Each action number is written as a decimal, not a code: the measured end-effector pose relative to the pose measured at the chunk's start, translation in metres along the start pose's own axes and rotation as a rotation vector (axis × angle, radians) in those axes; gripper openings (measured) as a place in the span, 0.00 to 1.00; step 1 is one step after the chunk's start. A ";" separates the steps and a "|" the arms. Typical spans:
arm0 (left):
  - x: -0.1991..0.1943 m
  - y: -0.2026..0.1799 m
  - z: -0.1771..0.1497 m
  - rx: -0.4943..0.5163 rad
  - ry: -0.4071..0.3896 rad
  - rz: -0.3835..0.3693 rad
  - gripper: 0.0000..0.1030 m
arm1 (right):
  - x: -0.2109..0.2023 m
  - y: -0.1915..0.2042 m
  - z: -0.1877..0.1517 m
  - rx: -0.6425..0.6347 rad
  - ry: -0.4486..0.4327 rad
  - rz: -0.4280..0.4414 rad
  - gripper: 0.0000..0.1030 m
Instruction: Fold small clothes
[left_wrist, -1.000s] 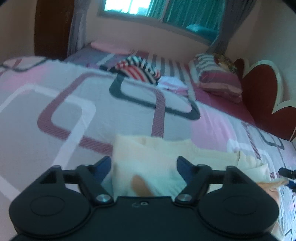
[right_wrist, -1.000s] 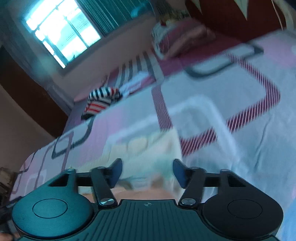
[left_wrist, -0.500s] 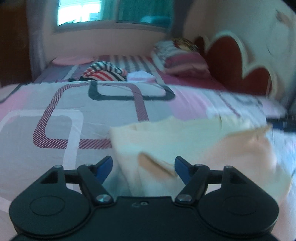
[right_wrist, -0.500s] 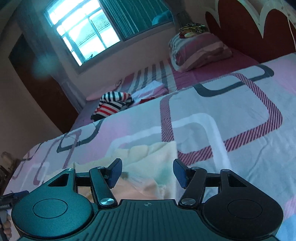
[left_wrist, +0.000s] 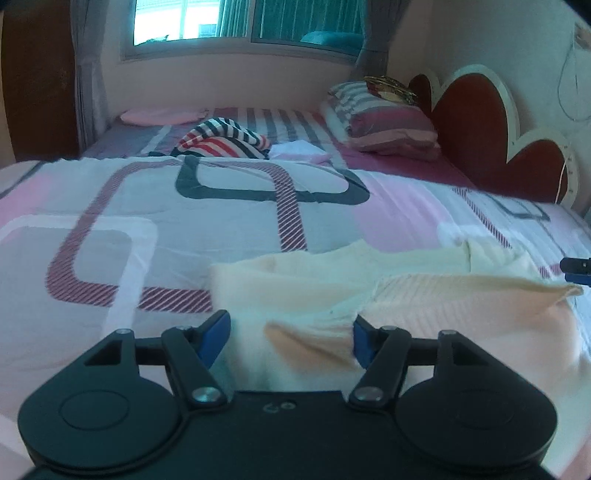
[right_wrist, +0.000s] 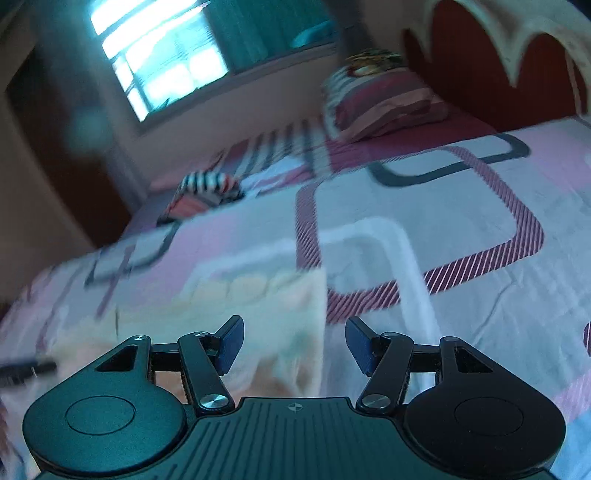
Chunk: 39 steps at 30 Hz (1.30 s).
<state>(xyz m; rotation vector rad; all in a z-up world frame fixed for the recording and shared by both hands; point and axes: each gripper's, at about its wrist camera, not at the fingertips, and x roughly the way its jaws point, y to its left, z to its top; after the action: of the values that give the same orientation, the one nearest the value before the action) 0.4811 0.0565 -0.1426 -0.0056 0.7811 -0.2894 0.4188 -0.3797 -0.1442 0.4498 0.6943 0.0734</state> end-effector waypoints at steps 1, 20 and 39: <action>0.002 -0.001 0.000 0.002 0.005 -0.013 0.53 | 0.000 -0.001 0.003 0.011 -0.010 0.012 0.59; 0.000 -0.001 -0.008 0.017 0.043 -0.143 0.54 | 0.029 0.011 0.001 -0.125 0.062 0.085 0.59; 0.012 -0.005 -0.001 0.102 0.000 -0.049 0.42 | 0.062 0.031 -0.014 -0.267 0.144 0.066 0.18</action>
<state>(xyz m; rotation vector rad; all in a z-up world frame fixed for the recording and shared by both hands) 0.4867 0.0484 -0.1510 0.0717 0.7666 -0.3757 0.4600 -0.3328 -0.1779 0.2117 0.7989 0.2596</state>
